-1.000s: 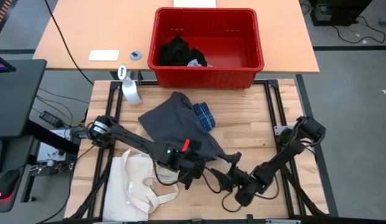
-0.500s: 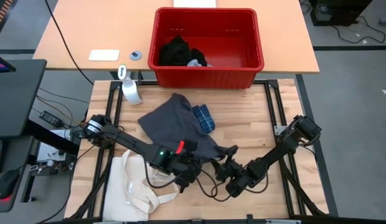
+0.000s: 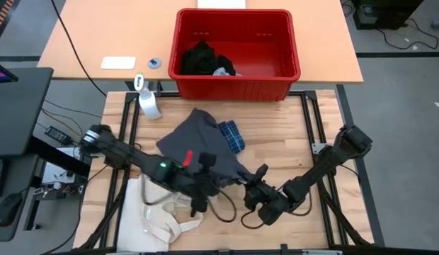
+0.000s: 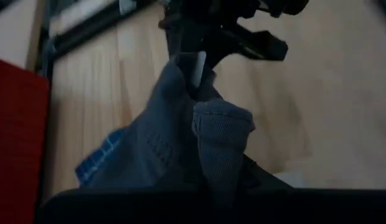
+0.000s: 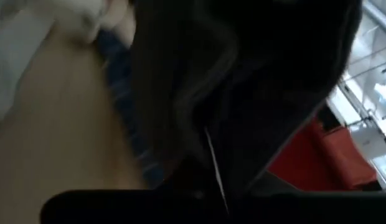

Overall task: Fold Laundry from Bin
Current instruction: Fold the gray short

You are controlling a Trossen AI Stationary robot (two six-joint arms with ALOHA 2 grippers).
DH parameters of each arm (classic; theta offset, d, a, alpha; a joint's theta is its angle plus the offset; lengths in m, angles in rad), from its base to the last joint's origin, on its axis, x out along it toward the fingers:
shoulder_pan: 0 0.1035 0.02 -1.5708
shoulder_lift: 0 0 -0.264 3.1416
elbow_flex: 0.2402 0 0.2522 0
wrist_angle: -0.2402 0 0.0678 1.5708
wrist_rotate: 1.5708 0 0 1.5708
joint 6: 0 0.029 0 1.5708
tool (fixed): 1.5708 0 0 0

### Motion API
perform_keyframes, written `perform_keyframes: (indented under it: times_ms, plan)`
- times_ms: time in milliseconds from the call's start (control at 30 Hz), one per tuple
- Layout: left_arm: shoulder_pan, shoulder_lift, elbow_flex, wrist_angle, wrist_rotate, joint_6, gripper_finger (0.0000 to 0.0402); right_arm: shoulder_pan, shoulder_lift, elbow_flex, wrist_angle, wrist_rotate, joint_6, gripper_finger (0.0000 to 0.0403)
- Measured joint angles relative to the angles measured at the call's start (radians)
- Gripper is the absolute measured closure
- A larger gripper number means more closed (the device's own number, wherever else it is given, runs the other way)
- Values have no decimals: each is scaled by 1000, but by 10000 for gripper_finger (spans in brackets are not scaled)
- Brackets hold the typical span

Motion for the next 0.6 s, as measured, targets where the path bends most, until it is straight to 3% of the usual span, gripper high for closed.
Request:
perform_keyframes:
  times_ms: [300, 433, 600]
  plan:
    - [16, -268, 26, 39, 24, 165, 381, -71, -172, 323, 3, -22, -486, 381]
    - [60, -398, 26, 81, 20, 244, 381, -147, -215, 453, 2, -173, -588, 381]
    - [131, -525, 25, 186, 28, 471, 381, -249, -223, 610, 2, -341, -661, 378]
